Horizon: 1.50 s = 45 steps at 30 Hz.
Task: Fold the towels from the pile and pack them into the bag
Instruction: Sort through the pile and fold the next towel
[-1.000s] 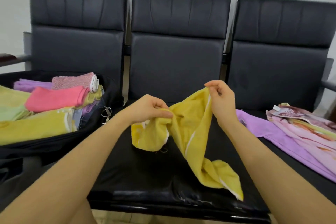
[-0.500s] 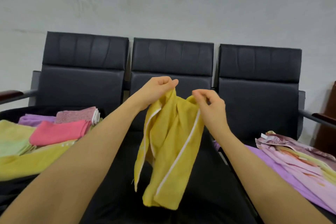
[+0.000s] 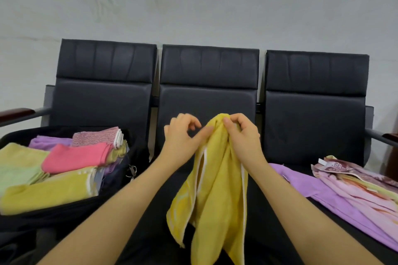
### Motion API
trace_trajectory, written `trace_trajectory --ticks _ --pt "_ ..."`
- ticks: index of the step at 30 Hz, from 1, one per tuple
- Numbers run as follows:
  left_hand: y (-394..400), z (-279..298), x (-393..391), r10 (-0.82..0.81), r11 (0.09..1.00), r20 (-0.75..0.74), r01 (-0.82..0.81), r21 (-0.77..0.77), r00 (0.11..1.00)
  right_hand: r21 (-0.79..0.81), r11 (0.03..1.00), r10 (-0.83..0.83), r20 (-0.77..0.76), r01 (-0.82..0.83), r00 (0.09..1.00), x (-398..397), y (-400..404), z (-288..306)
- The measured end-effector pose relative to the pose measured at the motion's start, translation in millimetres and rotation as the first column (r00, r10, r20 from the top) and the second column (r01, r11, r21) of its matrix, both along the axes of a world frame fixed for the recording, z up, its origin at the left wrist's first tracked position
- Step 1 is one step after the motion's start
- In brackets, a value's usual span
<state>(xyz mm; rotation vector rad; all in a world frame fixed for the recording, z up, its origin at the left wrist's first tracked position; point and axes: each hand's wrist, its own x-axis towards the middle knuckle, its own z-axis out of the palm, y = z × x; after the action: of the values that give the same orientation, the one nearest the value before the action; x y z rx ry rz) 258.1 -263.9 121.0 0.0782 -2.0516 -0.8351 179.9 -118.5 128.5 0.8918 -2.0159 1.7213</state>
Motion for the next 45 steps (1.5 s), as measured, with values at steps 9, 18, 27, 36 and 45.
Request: trace_trajectory --ticks 9,18,27,36,45 --pt "7 -12 0 -0.302 0.837 0.045 0.242 0.491 0.952 -0.009 0.999 -0.030 0.065 0.031 0.997 -8 12 -9" --pt "-41 32 -24 -0.243 0.820 0.178 0.104 0.562 0.954 0.121 0.945 -0.311 0.038 0.305 0.950 -35 52 -11" --pt "-59 61 -20 -0.051 0.996 0.377 0.073 -0.045 0.925 -0.039 0.922 -0.387 -0.023 0.386 0.922 -35 71 -3" --pt "-17 84 -16 -0.485 0.874 0.259 0.473 0.114 0.835 0.063 0.993 -0.090 -0.141 0.099 0.986 -5 29 12" --pt "-4 55 -26 -0.106 0.991 0.071 0.100 0.085 0.992 0.011 0.999 -0.039 -0.131 0.041 0.991 6 -2 2"
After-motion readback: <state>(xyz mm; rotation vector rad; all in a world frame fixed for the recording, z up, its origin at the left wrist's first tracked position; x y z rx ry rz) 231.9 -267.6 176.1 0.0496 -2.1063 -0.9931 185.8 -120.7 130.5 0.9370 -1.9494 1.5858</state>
